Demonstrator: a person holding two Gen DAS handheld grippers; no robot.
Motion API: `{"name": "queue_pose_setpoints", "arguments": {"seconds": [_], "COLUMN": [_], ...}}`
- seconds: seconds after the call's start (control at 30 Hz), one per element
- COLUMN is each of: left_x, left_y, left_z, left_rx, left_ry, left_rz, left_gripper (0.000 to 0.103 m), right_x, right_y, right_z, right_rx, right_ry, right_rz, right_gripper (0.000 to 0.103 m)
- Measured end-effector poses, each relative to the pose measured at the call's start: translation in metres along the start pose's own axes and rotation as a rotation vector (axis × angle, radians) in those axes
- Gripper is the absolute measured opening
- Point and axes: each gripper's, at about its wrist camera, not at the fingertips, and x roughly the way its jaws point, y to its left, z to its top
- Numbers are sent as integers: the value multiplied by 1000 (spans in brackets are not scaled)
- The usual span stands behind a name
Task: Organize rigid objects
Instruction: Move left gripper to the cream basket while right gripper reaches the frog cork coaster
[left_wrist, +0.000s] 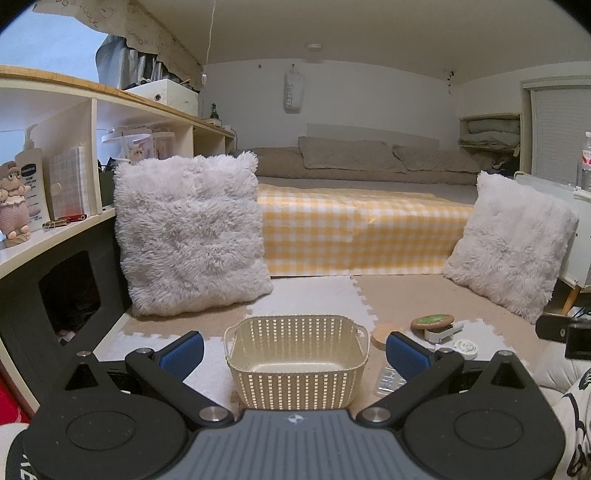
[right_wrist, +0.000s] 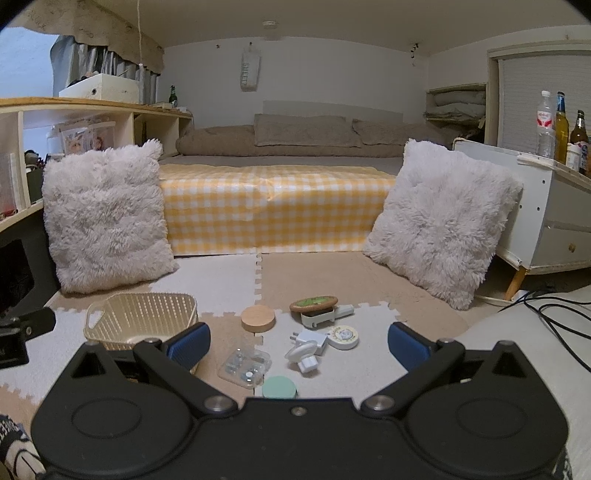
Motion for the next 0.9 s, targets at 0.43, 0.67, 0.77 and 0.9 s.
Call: {"name": "queue_pose_setpoints", "arguments": {"seconds": [0.43,0.67,0.77,0.9], "left_x": [28,68,90,123], "left_y": [-2,14,22,26], "left_z": [19,54,66,80], "left_rx": [32,21,-2,26], "left_ry": [63,37,39,49], "left_rz": [-86,-1,37,108], "left_gripper": [103,103,103,103], "right_x": [49,100,123,153], "right_y": [-4,-15,-20,-26], "right_z": [61,89,93,95], "right_rx": [-31,-12,-2,23], "right_ry": [-86,-68,-47,-4], "right_rz": [23,3,-4,4], "right_gripper": [103,103,103,103]}}
